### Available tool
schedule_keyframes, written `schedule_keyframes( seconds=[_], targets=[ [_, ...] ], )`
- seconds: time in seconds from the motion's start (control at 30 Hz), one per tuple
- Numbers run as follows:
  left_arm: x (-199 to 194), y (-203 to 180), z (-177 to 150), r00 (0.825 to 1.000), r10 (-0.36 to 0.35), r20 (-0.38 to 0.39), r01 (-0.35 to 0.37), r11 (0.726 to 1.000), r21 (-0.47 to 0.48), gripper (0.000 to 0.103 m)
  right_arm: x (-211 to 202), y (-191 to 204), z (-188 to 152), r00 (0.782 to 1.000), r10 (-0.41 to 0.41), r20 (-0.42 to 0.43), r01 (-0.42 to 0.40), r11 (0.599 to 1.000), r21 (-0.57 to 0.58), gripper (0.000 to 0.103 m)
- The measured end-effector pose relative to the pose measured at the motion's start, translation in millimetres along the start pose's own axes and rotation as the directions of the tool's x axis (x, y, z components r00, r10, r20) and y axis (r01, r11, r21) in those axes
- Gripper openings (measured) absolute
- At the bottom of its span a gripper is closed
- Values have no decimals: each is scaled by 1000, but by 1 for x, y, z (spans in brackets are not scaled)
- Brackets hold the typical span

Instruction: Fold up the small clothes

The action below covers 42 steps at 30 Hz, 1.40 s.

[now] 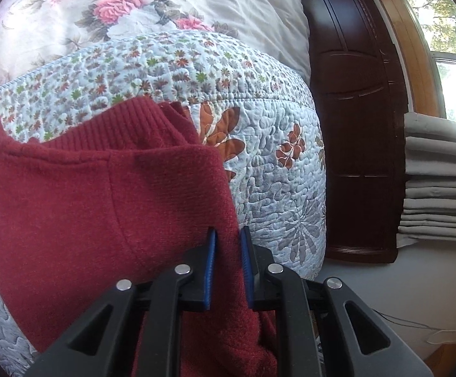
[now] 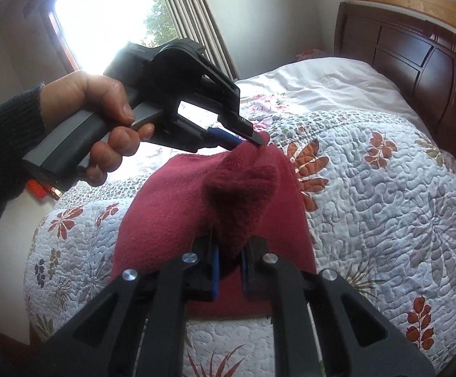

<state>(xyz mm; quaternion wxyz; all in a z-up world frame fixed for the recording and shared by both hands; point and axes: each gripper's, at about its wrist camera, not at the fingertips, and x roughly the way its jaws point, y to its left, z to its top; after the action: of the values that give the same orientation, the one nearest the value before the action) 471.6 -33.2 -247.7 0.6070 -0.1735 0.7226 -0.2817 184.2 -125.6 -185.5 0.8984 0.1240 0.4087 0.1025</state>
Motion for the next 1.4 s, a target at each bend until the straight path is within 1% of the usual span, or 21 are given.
schedule_keyframes(
  seconds=[0.1,0.17,0.2,0.23,0.27,0.3,0.4,0.47,0.53,0.57,0.63,0.77,0.9,0.93,1.0,1.1,1.17,1.23,1.27,1.33,1.4],
  targets=[
    [11,-5,-4,1000,20,-7,-20,1000,13,13,2,-16,-10,1000,29,-5,-29,999,45,9],
    [19,-8,-8,998,56,-1,-56,997,44,15,17,-34,-23,996,75,-48,-69,991,112,9],
    [21,-7,-11,999,46,5,-46,998,46,28,26,-45,-31,992,107,-61,-96,982,161,9],
    [20,-7,-14,1000,21,19,-21,999,47,55,38,-57,-40,986,145,-82,-125,969,213,9],
    [14,-7,-20,999,-2,51,-1,998,56,68,51,-70,-48,974,195,-116,-158,950,268,10],
    [2,-10,-28,995,-20,99,12,997,77,81,64,-83,-56,949,278,-146,-215,915,342,10],
    [-34,-12,-57,980,-70,187,43,989,143,95,72,-114,-59,883,452,-127,-341,805,486,26],
    [-59,-8,-88,967,-68,244,26,984,174,97,60,-133,-49,852,514,-97,-400,759,514,30],
    [-74,-5,-122,958,-13,287,-55,973,225,99,43,-148,-28,810,583,-69,-473,718,511,31],
    [-77,-6,-142,952,15,306,-99,960,263,99,36,-153,-14,807,588,-64,-488,723,488,37],
    [-76,-4,-181,939,34,343,-151,935,321,99,39,-159,23,823,564,-74,-475,753,454,48],
    [-49,4,-219,941,41,336,-161,927,338,99,104,-149,85,776,608,-168,-495,752,435,49],
    [-25,7,-226,950,50,309,-153,936,317,99,181,-128,107,762,577,-294,-440,794,419,47],
    [-24,7,-227,950,50,308,-151,938,313,99,192,-122,107,752,580,-314,-442,797,413,40],
    [-20,7,-227,953,50,300,-146,940,309,99,204,-114,107,754,565,-335,-434,811,393,10],
    [-19,10,-227,956,43,290,-134,944,303,99,189,-116,113,795,537,-283,-431,827,360,8],
    [-20,10,-227,958,35,286,-125,944,305,99,168,-127,124,815,542,-204,-453,816,358,7],
    [-18,8,-228,961,23,277,-114,942,316,99,165,-149,126,841,513,-174,-411,813,412,8],
    [-17,7,-228,962,16,273,-107,941,321,99,176,-158,120,838,508,-199,-385,809,444,8],
    [-14,8,-227,965,15,260,-100,944,315,99,200,-158,101,791,547,-275,-386,794,470,11],
    [-13,9,-226,968,19,251,-100,944,315,99,195,-155,96,772,582,-254,-427,772,470,18]
  ],
)
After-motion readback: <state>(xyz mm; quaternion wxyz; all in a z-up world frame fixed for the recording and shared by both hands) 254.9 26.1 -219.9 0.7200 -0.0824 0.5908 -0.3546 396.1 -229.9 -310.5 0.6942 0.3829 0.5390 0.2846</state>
